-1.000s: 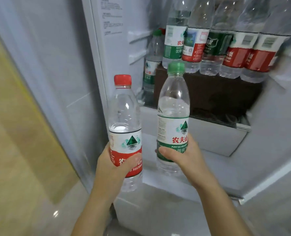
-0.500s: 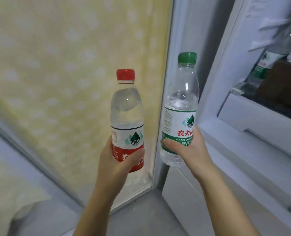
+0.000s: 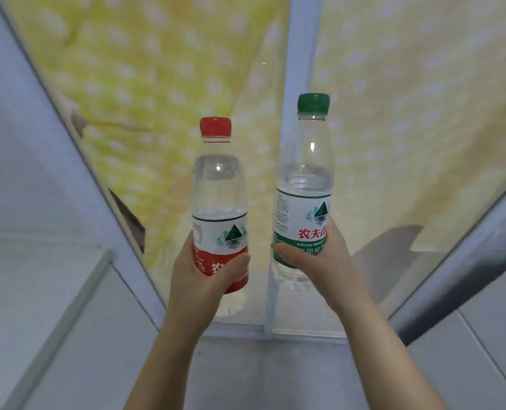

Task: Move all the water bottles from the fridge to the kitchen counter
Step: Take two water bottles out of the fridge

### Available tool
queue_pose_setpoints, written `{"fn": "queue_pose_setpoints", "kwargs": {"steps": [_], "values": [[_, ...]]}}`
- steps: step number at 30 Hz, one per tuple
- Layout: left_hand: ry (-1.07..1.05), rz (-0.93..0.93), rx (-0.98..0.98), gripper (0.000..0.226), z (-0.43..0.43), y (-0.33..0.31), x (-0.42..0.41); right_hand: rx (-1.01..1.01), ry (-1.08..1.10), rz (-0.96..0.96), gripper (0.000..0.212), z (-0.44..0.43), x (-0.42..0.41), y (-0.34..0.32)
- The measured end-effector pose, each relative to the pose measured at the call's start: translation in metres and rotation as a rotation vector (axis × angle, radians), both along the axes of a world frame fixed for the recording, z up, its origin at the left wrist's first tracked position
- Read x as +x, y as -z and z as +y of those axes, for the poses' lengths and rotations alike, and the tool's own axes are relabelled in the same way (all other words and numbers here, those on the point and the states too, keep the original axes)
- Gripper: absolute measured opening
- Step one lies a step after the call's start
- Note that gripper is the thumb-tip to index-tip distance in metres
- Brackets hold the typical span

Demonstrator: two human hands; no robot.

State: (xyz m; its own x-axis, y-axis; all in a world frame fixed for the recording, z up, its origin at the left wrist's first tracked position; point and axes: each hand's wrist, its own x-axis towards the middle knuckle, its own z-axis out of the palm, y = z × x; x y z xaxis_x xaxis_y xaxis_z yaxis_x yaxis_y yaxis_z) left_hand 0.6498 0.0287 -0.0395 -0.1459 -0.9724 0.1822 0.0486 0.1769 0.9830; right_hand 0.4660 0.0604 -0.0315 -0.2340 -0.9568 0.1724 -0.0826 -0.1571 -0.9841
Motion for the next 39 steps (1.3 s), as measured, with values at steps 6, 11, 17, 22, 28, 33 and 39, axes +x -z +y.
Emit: {"fn": "queue_pose_setpoints", "kwargs": {"steps": [6, 11, 17, 22, 28, 33, 39], "values": [[-0.262, 0.006, -0.003, 0.066, 0.002, -0.009, 0.124, -0.018, -0.250, 0.028, 0.069, -0.044, 0.125, 0.000], [-0.504, 0.010, -0.001, 0.046, -0.001, -0.007, 0.195, -0.046, -0.480, 0.051, 0.074, -0.085, 0.210, 0.000], [-0.775, 0.014, 0.005, 0.042, -0.021, 0.003, 0.266, -0.055, -0.734, 0.094, 0.068, -0.152, 0.299, 0.012], [-1.026, 0.055, -0.006, 0.047, -0.058, 0.013, 0.307, -0.068, -0.887, 0.125, 0.065, -0.218, 0.374, 0.020], [-1.167, 0.053, 0.033, 0.041, -0.103, 0.031, 0.353, -0.051, -0.945, 0.091, 0.061, -0.280, 0.447, 0.032], [-1.204, 0.019, 0.123, 0.040, -0.147, 0.061, 0.406, -0.009, -0.932, 0.092, 0.062, -0.332, 0.513, 0.059], [-1.229, -0.016, 0.274, 0.047, -0.213, 0.116, 0.481, 0.079, -0.878, 0.121, 0.059, -0.404, 0.585, 0.105]]}}
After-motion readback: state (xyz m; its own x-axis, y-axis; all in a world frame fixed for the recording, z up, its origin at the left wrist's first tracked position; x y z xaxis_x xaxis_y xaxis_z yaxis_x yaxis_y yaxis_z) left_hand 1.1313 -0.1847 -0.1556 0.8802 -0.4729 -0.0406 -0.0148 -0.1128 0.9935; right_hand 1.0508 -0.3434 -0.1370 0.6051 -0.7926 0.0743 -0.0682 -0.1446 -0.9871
